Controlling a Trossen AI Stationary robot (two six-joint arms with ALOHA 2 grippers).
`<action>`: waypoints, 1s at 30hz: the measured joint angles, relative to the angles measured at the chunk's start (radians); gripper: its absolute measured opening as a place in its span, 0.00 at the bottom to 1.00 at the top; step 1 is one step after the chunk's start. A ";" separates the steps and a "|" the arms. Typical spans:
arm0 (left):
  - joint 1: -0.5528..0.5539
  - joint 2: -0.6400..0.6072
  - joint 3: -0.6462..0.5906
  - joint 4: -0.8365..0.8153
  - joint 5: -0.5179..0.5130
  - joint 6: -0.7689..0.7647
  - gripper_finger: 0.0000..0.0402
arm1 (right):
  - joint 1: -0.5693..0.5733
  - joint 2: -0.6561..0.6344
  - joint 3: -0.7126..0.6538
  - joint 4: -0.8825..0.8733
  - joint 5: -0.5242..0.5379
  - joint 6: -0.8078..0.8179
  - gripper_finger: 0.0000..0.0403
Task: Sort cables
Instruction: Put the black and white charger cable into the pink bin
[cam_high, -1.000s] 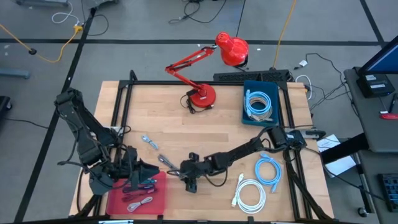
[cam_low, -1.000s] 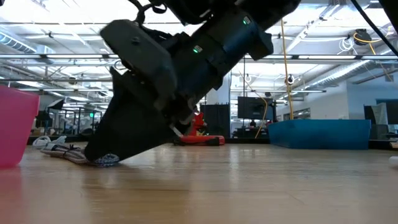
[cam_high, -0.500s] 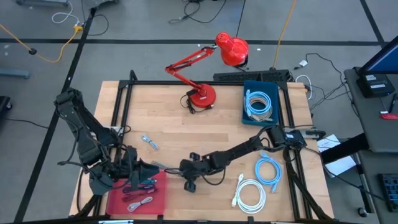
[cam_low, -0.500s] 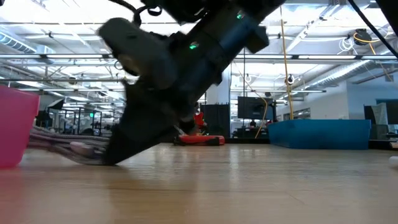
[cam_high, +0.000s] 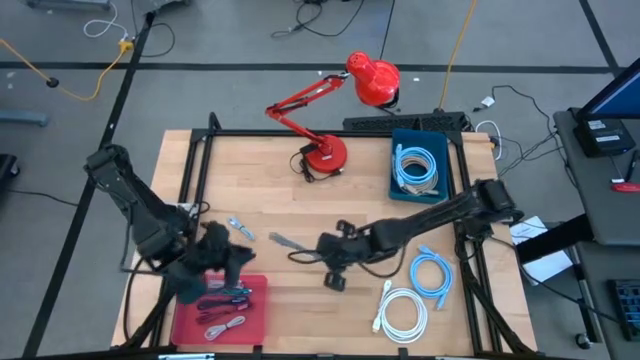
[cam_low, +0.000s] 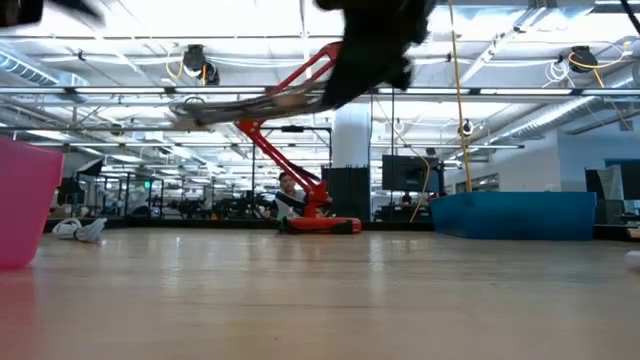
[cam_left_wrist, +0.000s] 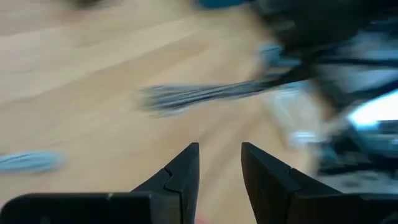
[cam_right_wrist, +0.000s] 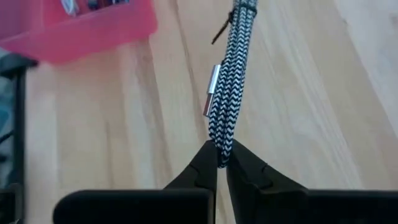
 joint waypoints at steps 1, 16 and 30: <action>0.040 0.000 0.000 -0.073 0.048 -0.034 0.30 | 0.004 -0.028 -0.002 -0.031 -0.002 0.023 0.02; 0.688 0.007 -0.001 0.546 0.330 0.615 0.30 | 0.274 -0.452 0.000 -0.154 0.646 0.284 0.02; 0.793 0.225 0.080 1.422 0.796 1.049 0.30 | 0.401 -0.448 0.000 0.594 0.971 -0.381 0.02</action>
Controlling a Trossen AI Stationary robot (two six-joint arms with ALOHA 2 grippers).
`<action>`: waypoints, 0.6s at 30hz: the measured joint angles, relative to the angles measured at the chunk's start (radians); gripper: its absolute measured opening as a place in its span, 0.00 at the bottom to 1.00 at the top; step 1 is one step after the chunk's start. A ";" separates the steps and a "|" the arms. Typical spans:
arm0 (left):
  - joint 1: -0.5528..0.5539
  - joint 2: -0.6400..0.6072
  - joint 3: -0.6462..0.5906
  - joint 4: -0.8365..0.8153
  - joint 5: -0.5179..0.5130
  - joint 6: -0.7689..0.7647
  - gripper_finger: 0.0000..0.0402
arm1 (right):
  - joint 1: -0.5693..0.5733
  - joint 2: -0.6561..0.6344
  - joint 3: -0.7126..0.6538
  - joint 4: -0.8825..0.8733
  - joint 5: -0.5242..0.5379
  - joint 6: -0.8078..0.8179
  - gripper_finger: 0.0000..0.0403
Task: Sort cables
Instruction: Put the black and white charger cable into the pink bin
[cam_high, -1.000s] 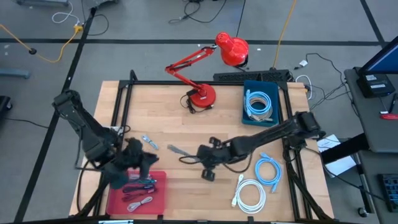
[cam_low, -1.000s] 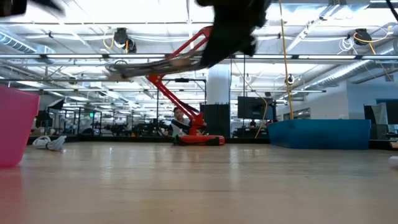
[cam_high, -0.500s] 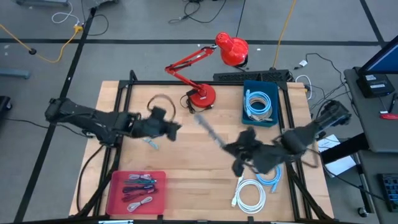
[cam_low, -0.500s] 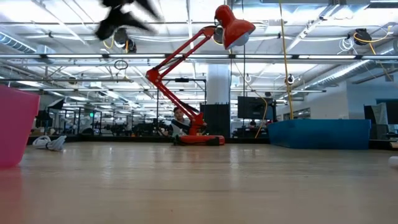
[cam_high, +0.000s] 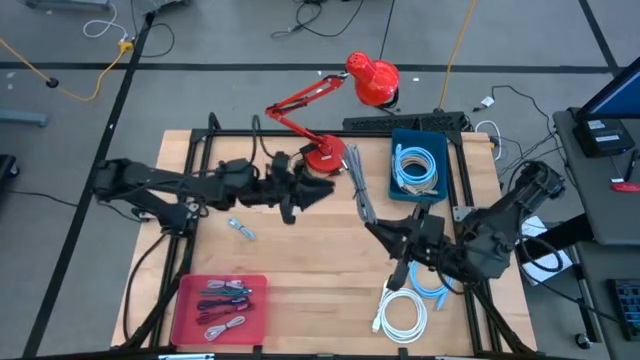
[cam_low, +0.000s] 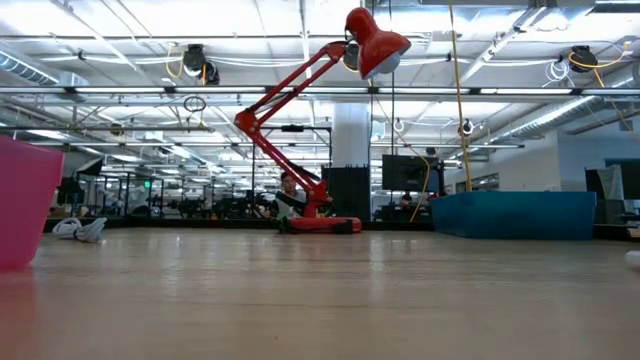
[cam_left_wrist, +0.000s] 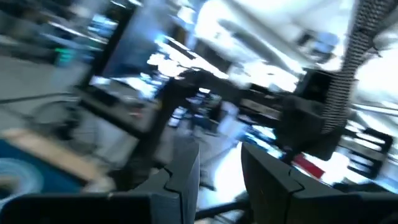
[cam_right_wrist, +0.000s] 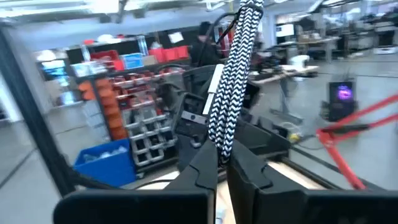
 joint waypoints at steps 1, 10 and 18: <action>-0.004 0.018 0.022 0.003 0.026 -0.001 0.30 | 0.000 0.005 0.000 0.022 -0.003 -0.018 0.02; -0.021 0.157 0.273 0.104 0.188 0.022 0.30 | 0.000 0.016 0.000 0.046 0.001 -0.037 0.02; -0.020 0.185 0.432 -0.072 0.240 0.082 0.30 | 0.000 0.017 0.000 0.048 0.000 -0.041 0.02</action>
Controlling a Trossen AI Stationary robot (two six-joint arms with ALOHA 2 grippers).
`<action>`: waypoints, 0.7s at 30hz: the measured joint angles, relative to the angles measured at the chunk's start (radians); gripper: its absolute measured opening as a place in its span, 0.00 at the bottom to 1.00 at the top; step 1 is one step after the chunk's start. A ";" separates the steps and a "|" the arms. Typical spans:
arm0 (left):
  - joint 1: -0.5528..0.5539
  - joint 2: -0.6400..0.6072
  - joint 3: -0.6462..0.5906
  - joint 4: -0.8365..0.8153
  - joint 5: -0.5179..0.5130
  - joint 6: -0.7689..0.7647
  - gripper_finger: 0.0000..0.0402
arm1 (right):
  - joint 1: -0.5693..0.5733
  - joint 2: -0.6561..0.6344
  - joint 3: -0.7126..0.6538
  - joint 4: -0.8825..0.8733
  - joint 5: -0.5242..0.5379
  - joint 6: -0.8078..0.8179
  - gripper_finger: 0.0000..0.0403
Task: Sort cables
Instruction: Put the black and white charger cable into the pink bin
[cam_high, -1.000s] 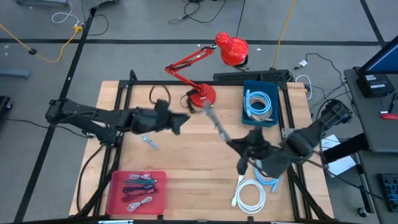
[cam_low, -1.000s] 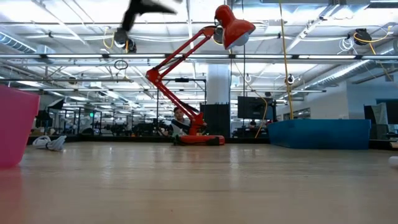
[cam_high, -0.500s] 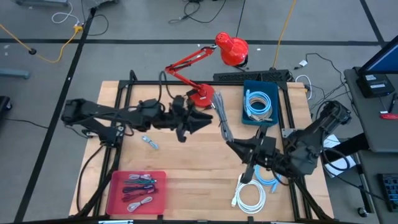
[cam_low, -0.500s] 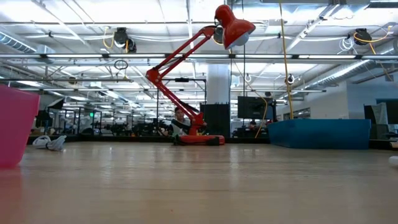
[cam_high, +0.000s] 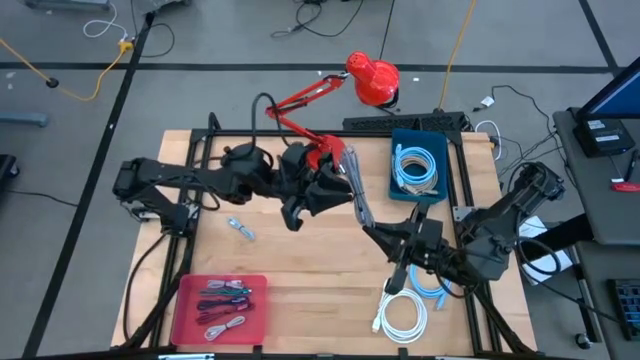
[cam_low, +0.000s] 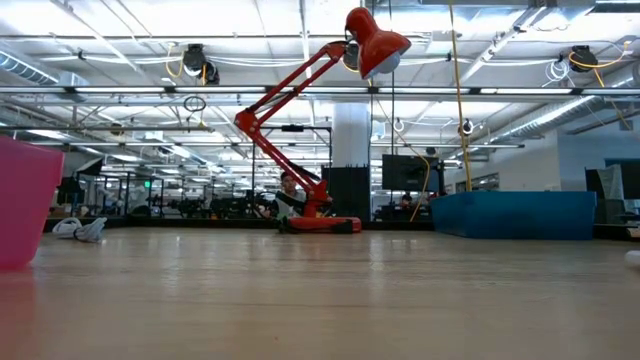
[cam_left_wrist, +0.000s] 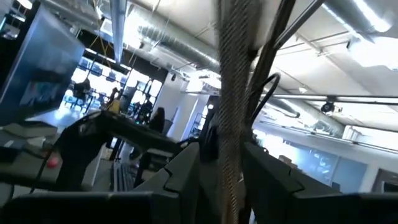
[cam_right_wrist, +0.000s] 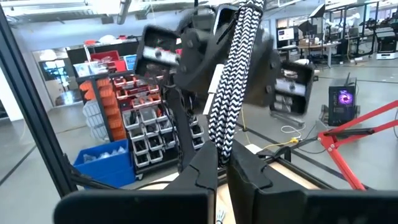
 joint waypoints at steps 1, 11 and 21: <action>0.000 -0.002 0.004 -0.001 0.000 0.002 0.30 | 0.000 0.000 0.000 -0.001 0.000 0.000 0.02; -0.002 -0.001 0.036 0.002 0.034 -0.004 0.30 | -0.014 0.000 0.000 -0.003 0.001 -0.004 0.02; -0.002 0.000 0.036 0.013 0.018 -0.014 0.30 | -0.030 0.000 0.000 -0.011 -0.008 0.008 0.02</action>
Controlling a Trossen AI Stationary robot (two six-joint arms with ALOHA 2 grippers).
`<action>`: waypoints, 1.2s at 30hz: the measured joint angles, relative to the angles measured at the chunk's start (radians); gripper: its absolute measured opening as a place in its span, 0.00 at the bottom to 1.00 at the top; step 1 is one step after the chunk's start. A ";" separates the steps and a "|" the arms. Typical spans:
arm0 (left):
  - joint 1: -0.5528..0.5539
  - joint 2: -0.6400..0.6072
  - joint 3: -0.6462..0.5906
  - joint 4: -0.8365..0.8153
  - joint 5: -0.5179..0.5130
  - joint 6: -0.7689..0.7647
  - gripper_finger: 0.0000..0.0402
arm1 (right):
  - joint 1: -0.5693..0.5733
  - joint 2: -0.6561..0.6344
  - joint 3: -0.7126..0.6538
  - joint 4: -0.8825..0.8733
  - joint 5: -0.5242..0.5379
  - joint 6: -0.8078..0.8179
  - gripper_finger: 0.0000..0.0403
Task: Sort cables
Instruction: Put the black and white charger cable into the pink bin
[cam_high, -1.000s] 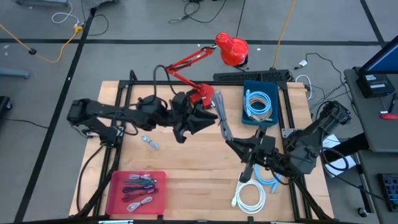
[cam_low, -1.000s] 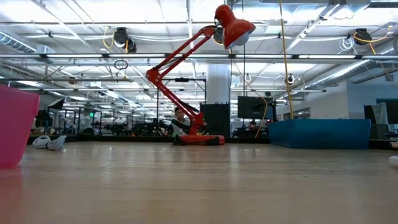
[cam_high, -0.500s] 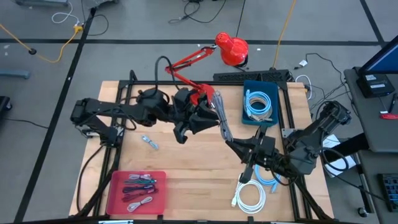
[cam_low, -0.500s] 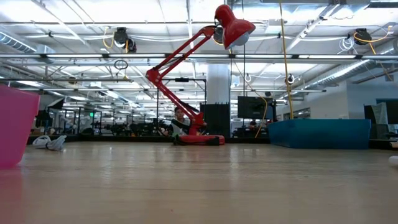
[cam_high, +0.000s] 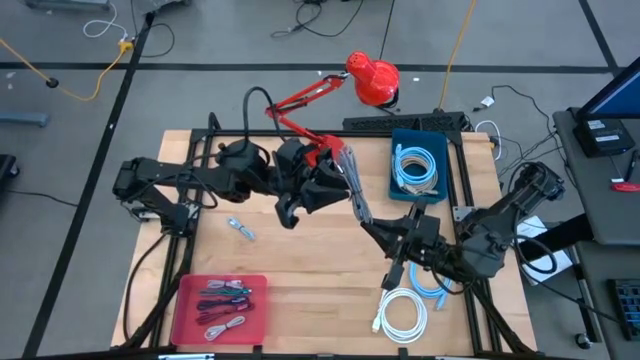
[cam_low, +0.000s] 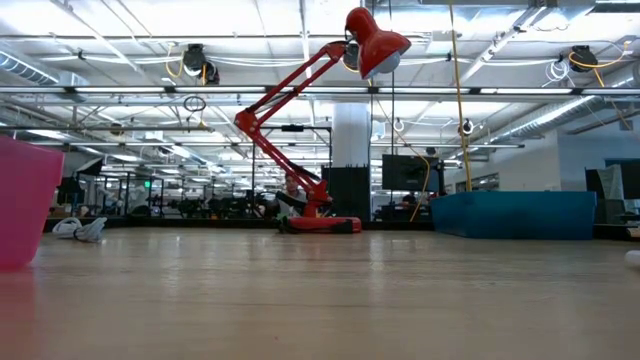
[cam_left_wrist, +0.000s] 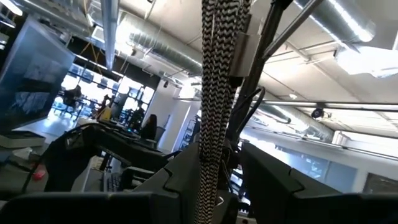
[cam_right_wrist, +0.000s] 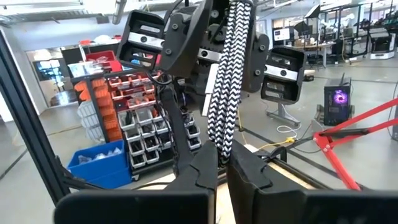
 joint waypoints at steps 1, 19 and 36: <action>0.000 0.000 0.000 0.000 -0.007 0.000 0.30 | -0.006 0.000 -0.005 0.002 -0.014 0.011 0.02; 0.000 0.000 -0.001 -0.063 -0.012 0.002 0.05 | -0.045 0.000 -0.048 0.003 -0.097 0.097 0.02; 0.014 -0.228 0.000 -1.041 0.095 0.044 0.05 | 0.040 -0.051 -0.049 0.238 -0.272 -0.088 0.50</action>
